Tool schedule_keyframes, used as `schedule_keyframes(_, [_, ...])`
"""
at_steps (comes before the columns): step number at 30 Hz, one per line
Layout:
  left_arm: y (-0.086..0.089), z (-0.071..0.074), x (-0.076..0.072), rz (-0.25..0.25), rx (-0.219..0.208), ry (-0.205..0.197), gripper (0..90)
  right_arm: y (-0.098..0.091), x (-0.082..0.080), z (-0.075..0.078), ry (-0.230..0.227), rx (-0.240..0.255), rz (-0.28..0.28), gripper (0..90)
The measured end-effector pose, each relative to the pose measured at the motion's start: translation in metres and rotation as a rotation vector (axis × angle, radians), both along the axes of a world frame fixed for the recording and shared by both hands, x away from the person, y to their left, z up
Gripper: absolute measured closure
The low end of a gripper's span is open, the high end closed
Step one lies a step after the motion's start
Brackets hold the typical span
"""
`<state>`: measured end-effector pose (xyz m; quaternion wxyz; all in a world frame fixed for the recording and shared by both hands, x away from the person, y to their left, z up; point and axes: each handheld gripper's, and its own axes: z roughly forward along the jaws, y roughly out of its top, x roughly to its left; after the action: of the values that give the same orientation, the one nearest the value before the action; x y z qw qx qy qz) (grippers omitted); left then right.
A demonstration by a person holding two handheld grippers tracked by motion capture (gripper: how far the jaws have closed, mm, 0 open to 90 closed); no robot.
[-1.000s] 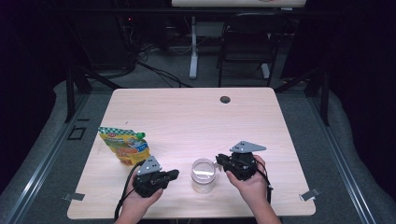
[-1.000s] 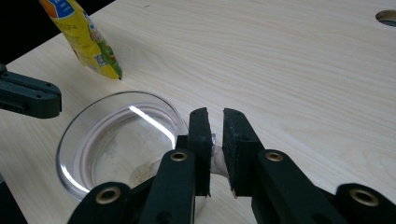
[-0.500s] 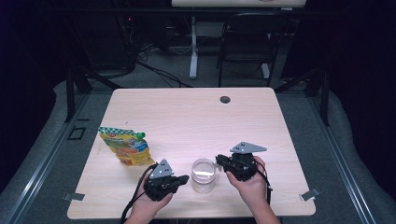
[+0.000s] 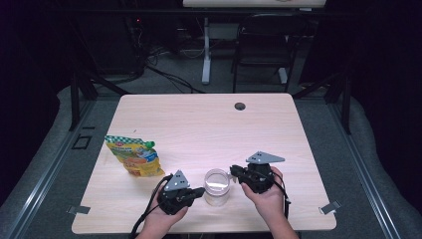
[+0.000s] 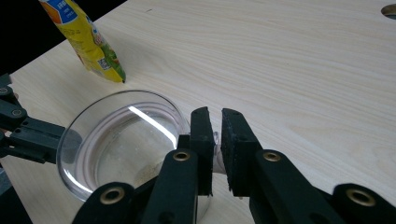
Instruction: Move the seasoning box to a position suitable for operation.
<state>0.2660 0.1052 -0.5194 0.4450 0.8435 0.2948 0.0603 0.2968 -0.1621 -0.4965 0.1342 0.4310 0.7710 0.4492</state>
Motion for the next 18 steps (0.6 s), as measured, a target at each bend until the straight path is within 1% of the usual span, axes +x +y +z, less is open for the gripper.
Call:
schedule_keyframes(6, [-0.002,0.004,0.000,-0.002,-0.012,-0.013,90.0,-0.001,0.000,0.000,0.004,0.008,-0.005,82.5])
schedule_keyframes(12, [-0.003,0.007,0.002,-0.010,-0.004,-0.008,90.0,-0.002,-0.001,0.000,0.008,0.003,0.004,78.9])
schedule_keyframes(14, [-0.003,0.009,0.002,-0.008,-0.008,-0.013,90.0,-0.003,-0.002,0.002,0.002,0.011,0.017,77.6])
schedule_keyframes(15, [-0.003,0.010,0.001,-0.010,-0.008,-0.016,90.0,-0.003,-0.004,0.003,-0.008,0.011,0.021,76.5])
schedule_keyframes(18, [-0.004,0.012,0.002,-0.009,-0.012,-0.020,90.0,-0.002,-0.007,0.007,-0.038,-0.004,0.039,73.8])
